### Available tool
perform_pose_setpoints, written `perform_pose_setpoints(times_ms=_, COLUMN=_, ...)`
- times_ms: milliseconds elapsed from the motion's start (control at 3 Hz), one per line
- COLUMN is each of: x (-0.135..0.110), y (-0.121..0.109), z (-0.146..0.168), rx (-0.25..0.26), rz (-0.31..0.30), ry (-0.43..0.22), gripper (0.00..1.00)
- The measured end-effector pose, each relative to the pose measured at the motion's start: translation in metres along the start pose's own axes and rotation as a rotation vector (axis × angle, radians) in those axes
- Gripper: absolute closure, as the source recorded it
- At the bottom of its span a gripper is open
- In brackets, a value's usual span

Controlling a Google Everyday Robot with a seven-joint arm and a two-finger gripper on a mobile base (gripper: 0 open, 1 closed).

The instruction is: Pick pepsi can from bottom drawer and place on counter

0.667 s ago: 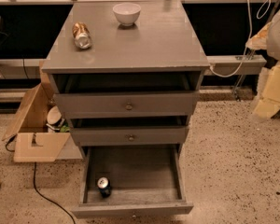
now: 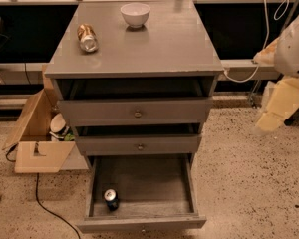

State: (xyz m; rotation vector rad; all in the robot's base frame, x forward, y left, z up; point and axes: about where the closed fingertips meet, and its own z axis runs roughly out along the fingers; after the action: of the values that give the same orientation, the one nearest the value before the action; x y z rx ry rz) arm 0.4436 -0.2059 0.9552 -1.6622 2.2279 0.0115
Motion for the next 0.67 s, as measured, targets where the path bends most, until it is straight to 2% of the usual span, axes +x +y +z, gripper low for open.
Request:
perform_pose_setpoints(times_ms=333, x=-0.008, y=0.016, z=0.045, rx=-0.073, rz=0.119, ry=-0.128, gripper=0.0)
perform_pose_setpoints(times_ms=667, x=-0.029, y=0.052, z=0.131, rx=-0.212, rz=0.3, ry=-0.334, gripper=0.0)
